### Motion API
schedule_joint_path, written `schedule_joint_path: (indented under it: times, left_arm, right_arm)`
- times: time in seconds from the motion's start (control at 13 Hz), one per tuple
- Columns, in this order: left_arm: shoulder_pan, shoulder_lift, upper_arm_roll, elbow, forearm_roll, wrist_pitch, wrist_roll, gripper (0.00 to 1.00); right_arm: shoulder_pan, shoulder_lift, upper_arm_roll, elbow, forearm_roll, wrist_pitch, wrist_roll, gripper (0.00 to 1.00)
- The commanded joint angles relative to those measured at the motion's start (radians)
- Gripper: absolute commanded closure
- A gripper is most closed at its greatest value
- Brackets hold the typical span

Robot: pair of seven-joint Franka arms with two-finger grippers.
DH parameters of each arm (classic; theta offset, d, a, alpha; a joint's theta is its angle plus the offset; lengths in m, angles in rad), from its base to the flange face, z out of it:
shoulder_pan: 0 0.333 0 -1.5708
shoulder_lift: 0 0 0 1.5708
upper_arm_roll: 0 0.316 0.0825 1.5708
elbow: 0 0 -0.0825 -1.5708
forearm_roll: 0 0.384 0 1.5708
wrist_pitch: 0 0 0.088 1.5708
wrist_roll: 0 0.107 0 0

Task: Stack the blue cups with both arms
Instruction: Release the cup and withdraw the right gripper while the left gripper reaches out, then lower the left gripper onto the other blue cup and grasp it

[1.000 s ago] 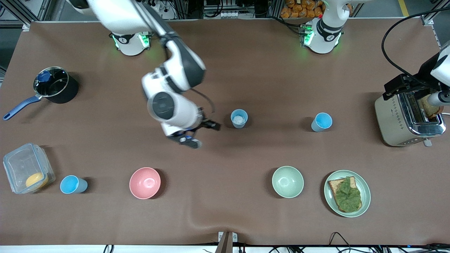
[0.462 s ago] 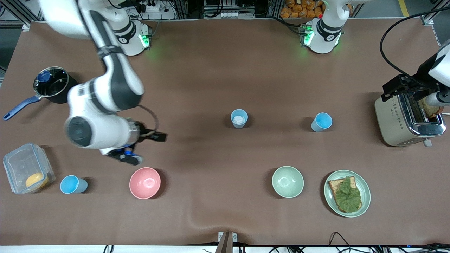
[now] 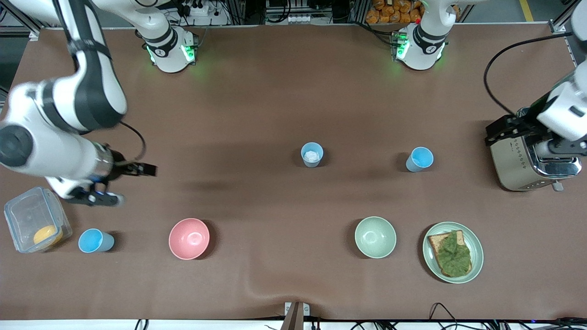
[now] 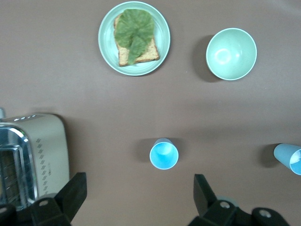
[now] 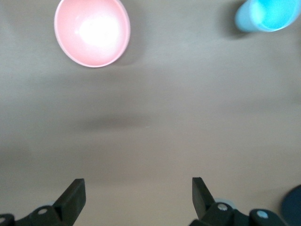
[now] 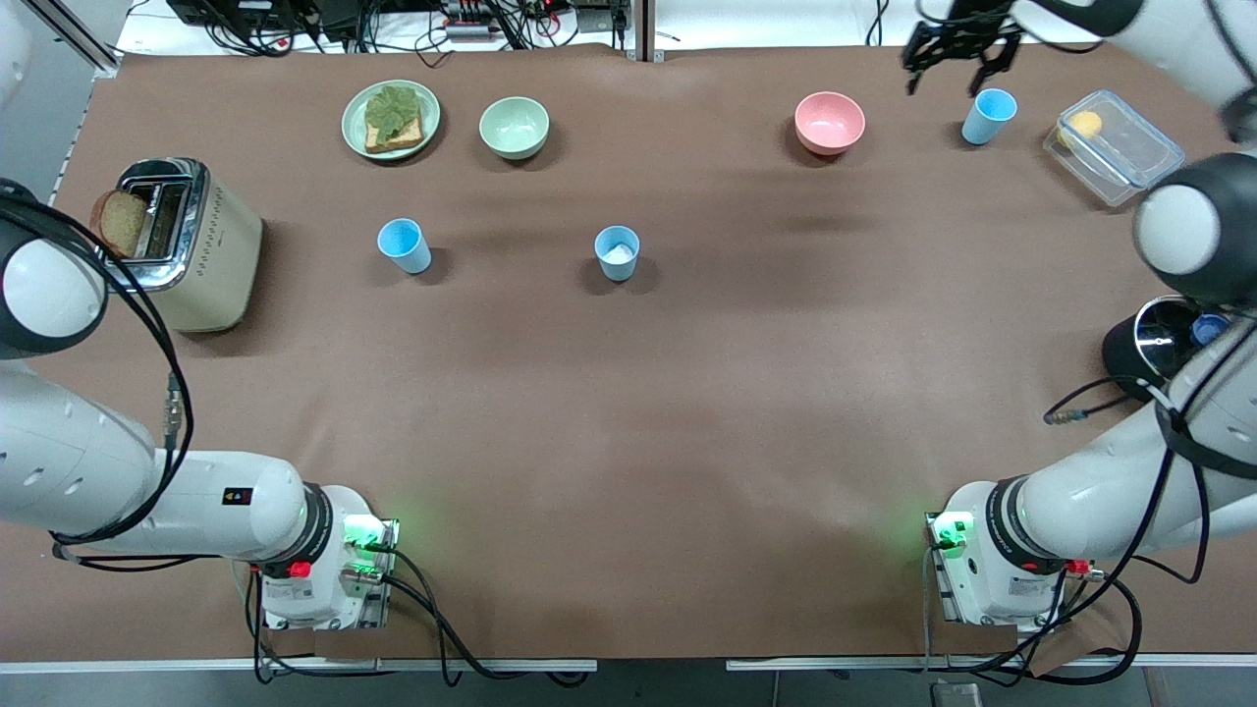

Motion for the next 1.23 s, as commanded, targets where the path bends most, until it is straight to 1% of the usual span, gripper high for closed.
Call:
schedule_joint_path:
  times: [0.0,0.08,0.15,0.23,0.31,0.38,0.46,0.54,0.69,0.85,0.92,1.08,1.15]
  left_arm:
    - [-0.010,-0.004,-0.005,-0.171,0.029,0.144,0.011,0.00]
    - [-0.017,-0.001,-0.005,-0.235,0.031,0.202,0.011,0.00]
    - [-0.017,-0.010,-0.005,-0.299,0.031,0.245,0.012,0.00]
    - [-0.017,-0.023,-0.005,-0.338,0.031,0.258,0.012,0.00]
    - [-0.018,-0.033,-0.007,-0.355,0.031,0.255,0.025,0.00]
    - [-0.017,-0.033,-0.007,-0.367,0.031,0.255,0.040,0.00]
    - [-0.024,-0.033,-0.010,-0.389,0.029,0.267,0.031,0.00]
    - [-0.043,-0.033,-0.023,-0.424,0.020,0.310,0.014,0.00]
    - [-0.049,-0.031,-0.047,-0.530,0.016,0.447,-0.042,0.00]
    - [-0.070,-0.013,-0.077,-0.639,0.008,0.631,-0.099,0.00]
    - [-0.072,-0.001,-0.082,-0.669,0.006,0.679,-0.137,0.00]
    - [-0.078,0.028,-0.082,-0.684,-0.017,0.693,-0.150,0.00]
    - [-0.093,0.056,-0.082,-0.684,-0.043,0.706,-0.150,0.00]
  right_arm:
    - [-0.048,-0.186,-0.003,-0.158,-0.032,0.042,-0.029,0.00]
    - [-0.057,-0.219,-0.022,-0.158,-0.032,0.017,-0.031,0.00]
    - [-0.065,-0.240,-0.034,-0.149,-0.034,-0.041,-0.032,0.00]
    - [-0.067,-0.257,-0.055,-0.131,-0.034,-0.108,-0.041,0.00]
    - [-0.068,-0.259,-0.081,-0.088,-0.032,-0.174,-0.044,0.00]
    - [-0.070,-0.259,-0.094,-0.050,-0.032,-0.222,-0.051,0.00]
    - [-0.070,-0.259,-0.096,-0.023,-0.035,-0.259,-0.069,0.00]
    - [-0.079,-0.259,-0.096,-0.005,-0.035,-0.279,-0.086,0.00]
    - [-0.097,-0.257,-0.094,0.012,-0.032,-0.287,-0.118,0.00]
    - [-0.099,-0.254,-0.088,0.011,-0.028,-0.299,-0.118,0.00]
    - [-0.096,-0.253,-0.085,0.012,-0.029,-0.282,-0.112,0.00]
    - [-0.093,-0.251,-0.083,0.012,-0.026,-0.230,-0.114,0.00]
    - [-0.090,-0.251,-0.083,0.012,-0.027,-0.228,-0.114,0.00]
